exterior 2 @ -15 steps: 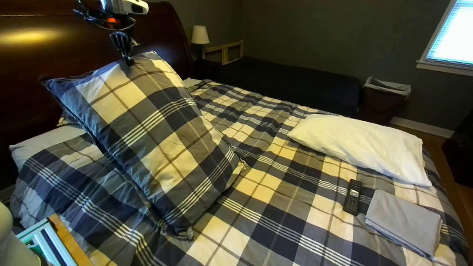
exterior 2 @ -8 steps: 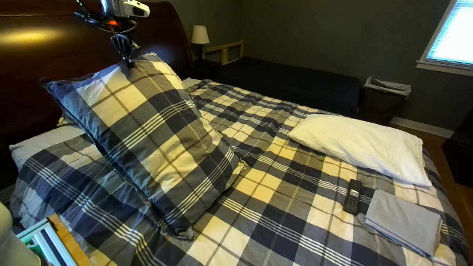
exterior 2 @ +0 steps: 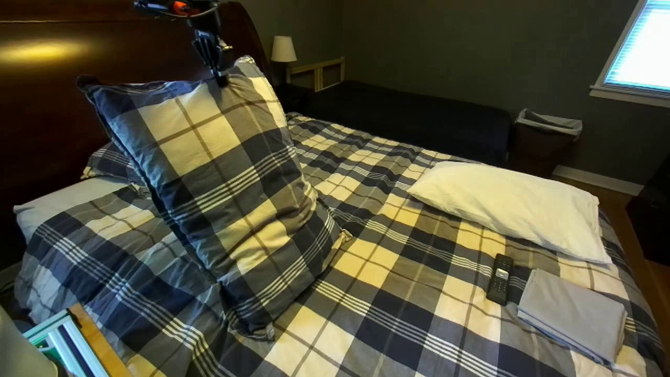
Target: Lift the pillow on the right and turn it upside down
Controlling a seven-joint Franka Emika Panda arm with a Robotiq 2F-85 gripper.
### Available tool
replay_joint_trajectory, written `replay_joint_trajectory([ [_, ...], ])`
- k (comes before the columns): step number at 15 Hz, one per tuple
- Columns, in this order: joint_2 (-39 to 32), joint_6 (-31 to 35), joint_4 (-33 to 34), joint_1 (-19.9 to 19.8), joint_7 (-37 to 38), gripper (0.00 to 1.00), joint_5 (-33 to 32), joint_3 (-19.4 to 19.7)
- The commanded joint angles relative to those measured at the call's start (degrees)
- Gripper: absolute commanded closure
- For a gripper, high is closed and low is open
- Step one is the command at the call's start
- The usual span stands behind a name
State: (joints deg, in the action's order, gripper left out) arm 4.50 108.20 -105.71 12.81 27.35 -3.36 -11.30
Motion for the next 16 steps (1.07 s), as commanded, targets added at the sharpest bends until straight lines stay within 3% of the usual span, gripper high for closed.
replay_joint_trajectory([
  [1, 5.7, -1.3, -2.3, -3.7, 2.7, 0.99, -9.1, 0.9],
  [6, 7.1, -2.6, -3.2, -9.2, 6.9, 0.99, -19.1, 2.4],
  [7, 5.4, -2.0, -1.7, -8.0, 4.6, 0.95, -16.0, 1.8],
  [16, 2.9, -2.9, -1.2, -10.6, 5.8, 0.99, -19.1, 3.3],
])
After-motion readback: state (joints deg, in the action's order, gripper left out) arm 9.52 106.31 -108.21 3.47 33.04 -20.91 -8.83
